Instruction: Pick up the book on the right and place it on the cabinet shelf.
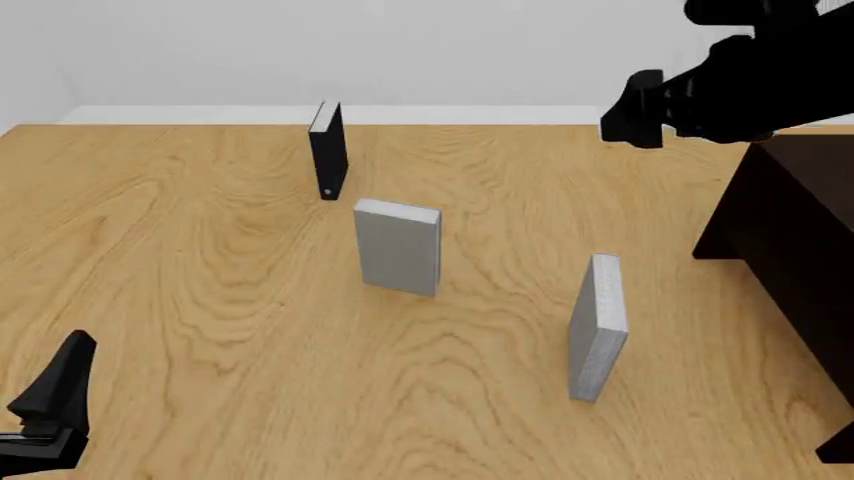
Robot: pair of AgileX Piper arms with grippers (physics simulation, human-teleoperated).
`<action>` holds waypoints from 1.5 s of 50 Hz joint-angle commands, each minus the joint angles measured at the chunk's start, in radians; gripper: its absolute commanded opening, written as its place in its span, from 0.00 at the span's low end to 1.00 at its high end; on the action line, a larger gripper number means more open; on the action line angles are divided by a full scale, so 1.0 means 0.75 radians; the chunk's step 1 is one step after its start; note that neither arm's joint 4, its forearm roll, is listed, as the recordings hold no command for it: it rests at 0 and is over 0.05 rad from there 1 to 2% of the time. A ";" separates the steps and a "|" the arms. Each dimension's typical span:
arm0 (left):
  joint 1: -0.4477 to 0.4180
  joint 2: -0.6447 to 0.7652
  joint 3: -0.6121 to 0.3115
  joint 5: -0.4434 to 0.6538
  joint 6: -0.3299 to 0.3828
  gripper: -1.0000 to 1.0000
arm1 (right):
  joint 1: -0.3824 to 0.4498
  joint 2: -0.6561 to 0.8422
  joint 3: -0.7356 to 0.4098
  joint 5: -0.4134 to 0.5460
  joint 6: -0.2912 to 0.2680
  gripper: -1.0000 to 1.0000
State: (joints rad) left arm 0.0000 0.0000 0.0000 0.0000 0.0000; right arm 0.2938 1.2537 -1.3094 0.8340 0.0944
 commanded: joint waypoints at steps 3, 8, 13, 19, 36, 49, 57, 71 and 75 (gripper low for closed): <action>0.000 0.000 0.000 0.000 0.000 1.00 | -0.022 0.003 0.081 -0.068 -0.009 1.00; 0.000 0.000 0.000 0.000 0.000 1.00 | -0.033 0.009 0.111 -0.101 -0.021 1.00; 0.000 0.000 0.000 0.000 0.000 1.00 | -0.043 0.008 0.155 -0.135 -0.020 1.00; 0.000 0.000 0.000 0.000 0.000 1.00 | -0.042 0.010 0.182 -0.153 -0.022 1.00; 0.000 0.000 0.000 0.000 0.000 1.00 | -0.022 0.012 0.319 -0.249 -0.007 1.00; 0.000 0.000 0.000 0.000 0.000 1.00 | -0.026 0.024 0.396 -0.315 -0.001 1.00; 0.000 0.000 0.000 0.000 0.000 1.00 | -0.027 0.055 0.420 -0.356 0.003 1.00; 0.000 0.000 0.000 0.000 0.000 1.00 | -0.016 0.105 0.475 -0.424 0.002 1.00; 0.000 0.000 0.000 0.000 0.000 1.00 | -0.019 0.119 0.490 -0.446 0.013 1.00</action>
State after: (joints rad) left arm 0.0000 0.0000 0.0000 0.0000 0.0000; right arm 0.2791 1.3179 -0.9699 0.5371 0.0975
